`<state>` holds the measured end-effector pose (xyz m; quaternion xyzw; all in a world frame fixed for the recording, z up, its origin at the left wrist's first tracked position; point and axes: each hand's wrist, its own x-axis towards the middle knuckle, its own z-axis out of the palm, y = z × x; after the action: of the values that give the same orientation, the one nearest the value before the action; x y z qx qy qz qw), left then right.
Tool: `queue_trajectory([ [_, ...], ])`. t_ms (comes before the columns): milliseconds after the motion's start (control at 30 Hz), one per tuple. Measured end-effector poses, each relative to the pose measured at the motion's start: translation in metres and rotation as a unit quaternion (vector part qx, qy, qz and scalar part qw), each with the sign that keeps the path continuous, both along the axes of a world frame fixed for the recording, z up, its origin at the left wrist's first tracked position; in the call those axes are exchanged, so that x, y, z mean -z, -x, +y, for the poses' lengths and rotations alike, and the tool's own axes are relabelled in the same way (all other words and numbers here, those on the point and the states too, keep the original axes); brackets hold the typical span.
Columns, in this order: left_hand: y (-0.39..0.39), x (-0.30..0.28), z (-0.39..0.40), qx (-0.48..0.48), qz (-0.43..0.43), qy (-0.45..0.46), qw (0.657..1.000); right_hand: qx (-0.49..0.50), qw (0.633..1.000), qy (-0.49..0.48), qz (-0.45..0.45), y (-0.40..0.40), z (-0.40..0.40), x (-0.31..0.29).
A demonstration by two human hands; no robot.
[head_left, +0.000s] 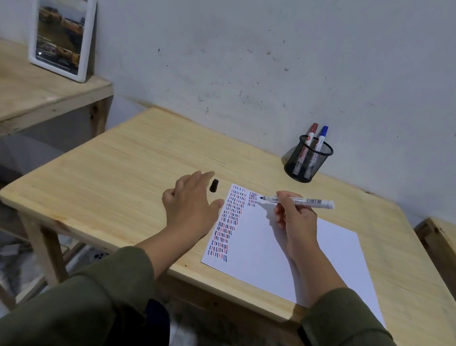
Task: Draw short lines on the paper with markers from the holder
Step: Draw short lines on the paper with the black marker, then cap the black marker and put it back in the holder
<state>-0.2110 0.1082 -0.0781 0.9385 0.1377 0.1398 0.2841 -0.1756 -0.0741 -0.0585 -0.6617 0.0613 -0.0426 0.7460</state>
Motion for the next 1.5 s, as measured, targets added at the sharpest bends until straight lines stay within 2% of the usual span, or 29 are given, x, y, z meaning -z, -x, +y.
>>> queue_trajectory([
  [167, -0.014, -0.007, -0.001, 0.023, -0.017, -0.026, 0.999, -0.015, 0.994, -0.103, 0.015, 0.006, 0.001, -0.008],
  [333, -0.026, -0.008, 0.003, 0.014, -0.026, -0.053, 0.998, -0.02, 0.988, -0.156, 0.011, 0.004, 0.0, -0.009],
  [400, -0.029, -0.014, 0.002, 0.012, -0.039, -0.015, 0.999, -0.011, 0.991, -0.132, 0.007, 0.002, -0.002, -0.012],
  [467, -0.031, -0.025, -0.002, 0.021, -0.051, 0.07, 0.996, -0.013, 0.995, -0.095, 0.0, 0.0, -0.006, -0.019],
  [567, -0.032, -0.04, -0.015, 0.026, -0.07, 0.208, 0.975, -0.024, 0.996, -0.085, -0.014, -0.003, -0.012, -0.033],
  [733, -0.037, -0.066, -0.035, 0.021, -0.072, 0.331, 0.941, -0.044, 0.995, -0.075, -0.042, 0.001, -0.016, -0.057],
  [1000, -0.044, -0.089, -0.054, 0.088, -0.047, 0.423, 0.901, -0.062, 0.993, -0.08, -0.065, 0.004, -0.029, -0.082],
  [1500, -0.05, -0.109, -0.067, 0.197, -0.022, 0.441, 0.875, -0.077, 0.992, -0.05, -0.09, 0.003, -0.042, -0.106],
])
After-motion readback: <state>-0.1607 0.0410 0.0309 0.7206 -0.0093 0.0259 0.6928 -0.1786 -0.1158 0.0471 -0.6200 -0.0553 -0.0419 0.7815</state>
